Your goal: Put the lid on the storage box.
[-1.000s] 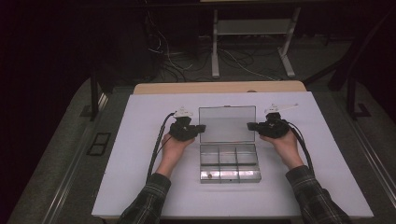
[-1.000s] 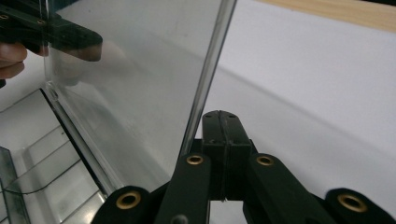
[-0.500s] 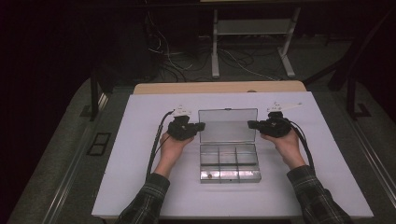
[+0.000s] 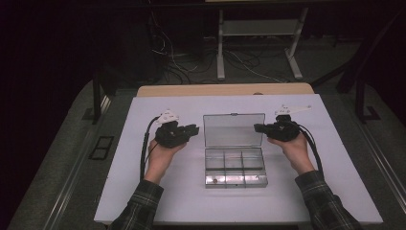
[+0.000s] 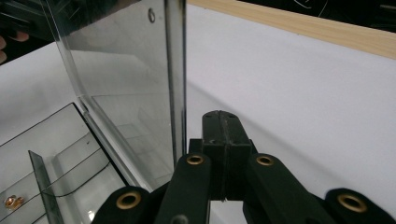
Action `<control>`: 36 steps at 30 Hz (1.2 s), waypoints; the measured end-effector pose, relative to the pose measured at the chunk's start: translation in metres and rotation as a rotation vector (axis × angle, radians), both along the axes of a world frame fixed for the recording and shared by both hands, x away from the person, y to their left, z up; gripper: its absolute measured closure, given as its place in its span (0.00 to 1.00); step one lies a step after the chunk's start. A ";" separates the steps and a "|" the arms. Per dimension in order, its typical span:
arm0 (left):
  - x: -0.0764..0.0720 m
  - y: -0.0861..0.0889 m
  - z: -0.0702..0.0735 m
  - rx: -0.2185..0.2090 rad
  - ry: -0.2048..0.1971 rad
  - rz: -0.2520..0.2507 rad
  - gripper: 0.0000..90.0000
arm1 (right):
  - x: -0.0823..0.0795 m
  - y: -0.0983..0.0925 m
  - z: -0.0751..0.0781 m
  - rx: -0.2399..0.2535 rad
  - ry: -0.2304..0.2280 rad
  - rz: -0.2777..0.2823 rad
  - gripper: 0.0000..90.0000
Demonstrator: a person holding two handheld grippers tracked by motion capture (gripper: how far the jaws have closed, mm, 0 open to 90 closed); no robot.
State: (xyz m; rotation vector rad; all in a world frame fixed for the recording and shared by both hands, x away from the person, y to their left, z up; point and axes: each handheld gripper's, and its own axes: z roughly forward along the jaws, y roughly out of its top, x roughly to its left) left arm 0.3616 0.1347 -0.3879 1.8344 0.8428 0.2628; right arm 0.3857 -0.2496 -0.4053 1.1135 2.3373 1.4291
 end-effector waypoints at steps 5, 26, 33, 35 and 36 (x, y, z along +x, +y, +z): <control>-0.006 -0.004 0.006 -0.005 -0.017 -0.023 0.73 | -0.003 0.000 0.002 -0.003 -0.003 0.004 0.99; -0.030 -0.023 0.026 -0.036 -0.119 -0.088 0.85 | -0.018 -0.001 0.009 -0.007 -0.025 0.028 0.99; -0.036 -0.020 0.027 -0.047 -0.119 -0.092 0.86 | -0.029 -0.012 0.015 -0.007 -0.038 0.030 0.99; -0.038 -0.020 0.027 -0.044 -0.124 -0.098 0.86 | -0.033 -0.015 0.017 -0.012 -0.033 0.029 0.99; -0.039 -0.019 0.027 -0.044 -0.123 -0.099 0.86 | -0.035 -0.017 0.017 -0.011 -0.031 0.034 0.99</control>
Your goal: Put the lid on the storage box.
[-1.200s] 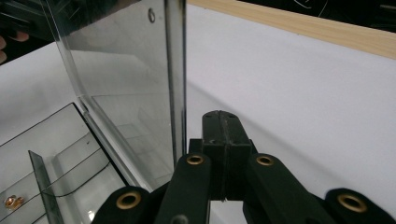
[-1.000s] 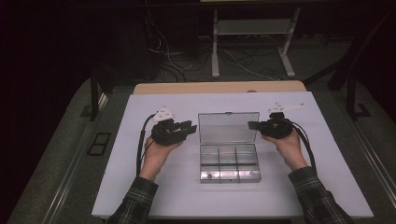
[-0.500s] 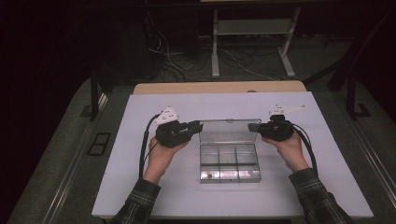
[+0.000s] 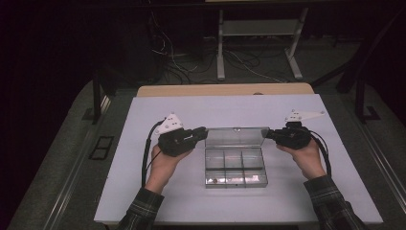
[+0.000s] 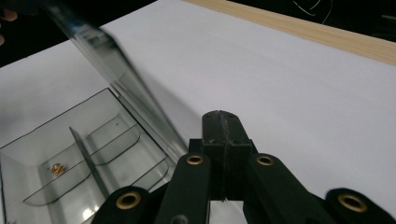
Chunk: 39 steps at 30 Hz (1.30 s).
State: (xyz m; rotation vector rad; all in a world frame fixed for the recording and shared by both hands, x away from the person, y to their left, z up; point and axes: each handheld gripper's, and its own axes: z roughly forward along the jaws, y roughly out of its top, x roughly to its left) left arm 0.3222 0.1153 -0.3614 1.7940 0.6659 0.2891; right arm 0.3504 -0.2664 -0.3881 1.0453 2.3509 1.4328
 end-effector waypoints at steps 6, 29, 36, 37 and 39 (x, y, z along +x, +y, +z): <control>-0.005 0.002 0.001 -0.004 -0.004 -0.011 0.87 | -0.015 -0.007 0.003 0.000 0.007 0.019 0.99; -0.027 0.005 -0.003 0.014 0.002 -0.047 0.87 | -0.058 -0.013 0.007 0.068 -0.013 0.126 0.99; -0.033 0.005 -0.007 0.024 0.010 -0.062 0.84 | -0.063 -0.012 0.010 0.088 -0.016 0.140 0.99; -0.034 0.005 -0.008 0.027 0.009 -0.064 0.84 | -0.063 -0.011 0.010 0.090 -0.016 0.143 0.99; -0.036 0.005 -0.008 0.030 0.011 -0.065 0.82 | -0.064 -0.011 0.010 0.091 -0.016 0.144 0.99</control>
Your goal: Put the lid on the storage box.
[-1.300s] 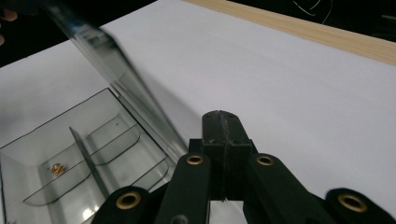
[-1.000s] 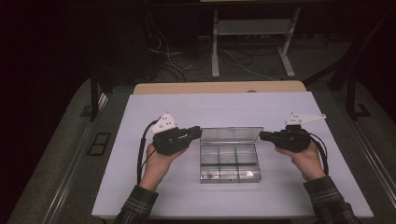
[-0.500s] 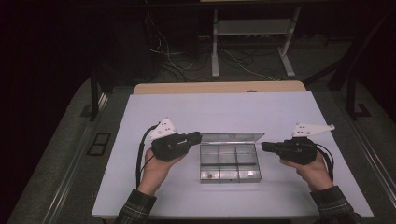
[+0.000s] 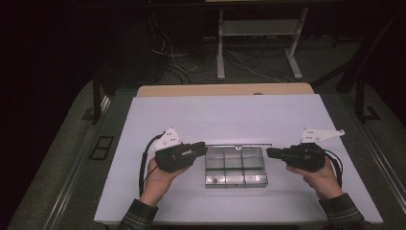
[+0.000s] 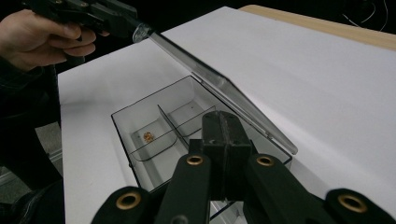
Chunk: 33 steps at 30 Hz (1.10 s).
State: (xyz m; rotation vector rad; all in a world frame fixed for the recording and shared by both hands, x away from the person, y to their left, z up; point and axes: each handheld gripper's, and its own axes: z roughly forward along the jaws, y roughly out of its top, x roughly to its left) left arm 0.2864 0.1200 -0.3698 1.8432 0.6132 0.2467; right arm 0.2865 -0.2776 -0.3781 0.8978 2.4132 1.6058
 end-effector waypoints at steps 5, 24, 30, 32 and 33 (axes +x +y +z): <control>-0.005 0.003 -0.003 0.010 -0.002 0.003 0.77 | -0.002 0.000 0.000 0.000 -0.002 0.006 0.99; -0.016 0.011 -0.020 0.047 0.087 -0.052 0.99 | -0.008 0.004 -0.009 -0.012 0.005 0.022 0.99; -0.016 0.007 -0.023 0.047 0.093 -0.065 0.99 | -0.011 0.004 -0.013 -0.019 0.014 0.027 0.99; -0.016 0.007 -0.024 0.044 0.095 -0.070 0.99 | -0.012 0.004 -0.014 -0.025 0.019 0.026 0.99; -0.015 0.007 -0.024 0.047 0.092 -0.072 0.99 | -0.012 0.004 -0.015 -0.027 0.019 0.028 0.99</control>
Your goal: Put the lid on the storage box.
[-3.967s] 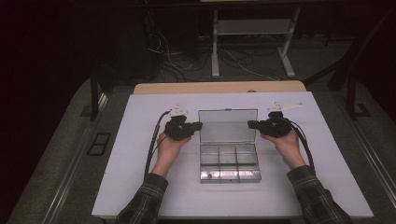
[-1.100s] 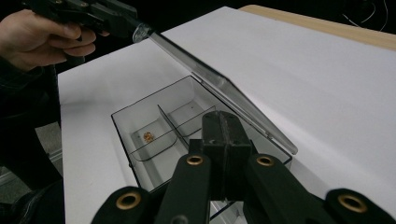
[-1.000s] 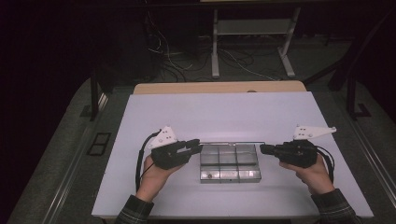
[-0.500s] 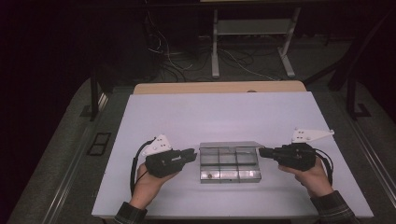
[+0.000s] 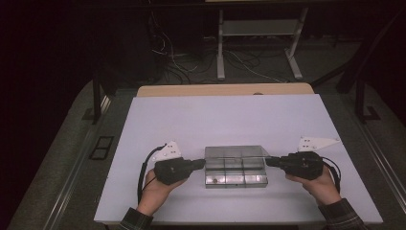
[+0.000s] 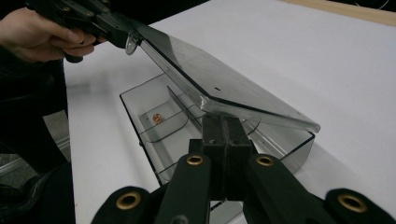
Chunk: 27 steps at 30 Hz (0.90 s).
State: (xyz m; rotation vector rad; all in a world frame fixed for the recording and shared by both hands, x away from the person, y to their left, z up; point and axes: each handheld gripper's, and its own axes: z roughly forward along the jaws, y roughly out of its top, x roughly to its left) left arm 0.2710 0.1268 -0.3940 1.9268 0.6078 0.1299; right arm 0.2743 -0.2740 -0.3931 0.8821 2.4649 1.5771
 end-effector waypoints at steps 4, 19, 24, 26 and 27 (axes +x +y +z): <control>0.000 0.000 -0.001 0.000 0.003 -0.004 0.99 | -0.002 0.000 -0.002 -0.007 0.002 0.001 0.99; 0.002 -0.005 -0.010 0.039 0.030 -0.023 0.98 | -0.004 0.000 -0.011 -0.035 0.017 0.009 0.99; 0.002 -0.006 -0.012 0.058 0.029 -0.026 0.98 | -0.003 0.002 -0.014 -0.059 0.016 0.014 0.99; 0.002 -0.006 -0.013 0.065 0.029 -0.028 0.98 | -0.003 0.003 -0.015 -0.063 0.020 0.016 0.99; 0.003 -0.006 -0.014 0.074 0.031 -0.029 0.98 | -0.003 0.003 -0.015 -0.070 0.020 0.017 0.99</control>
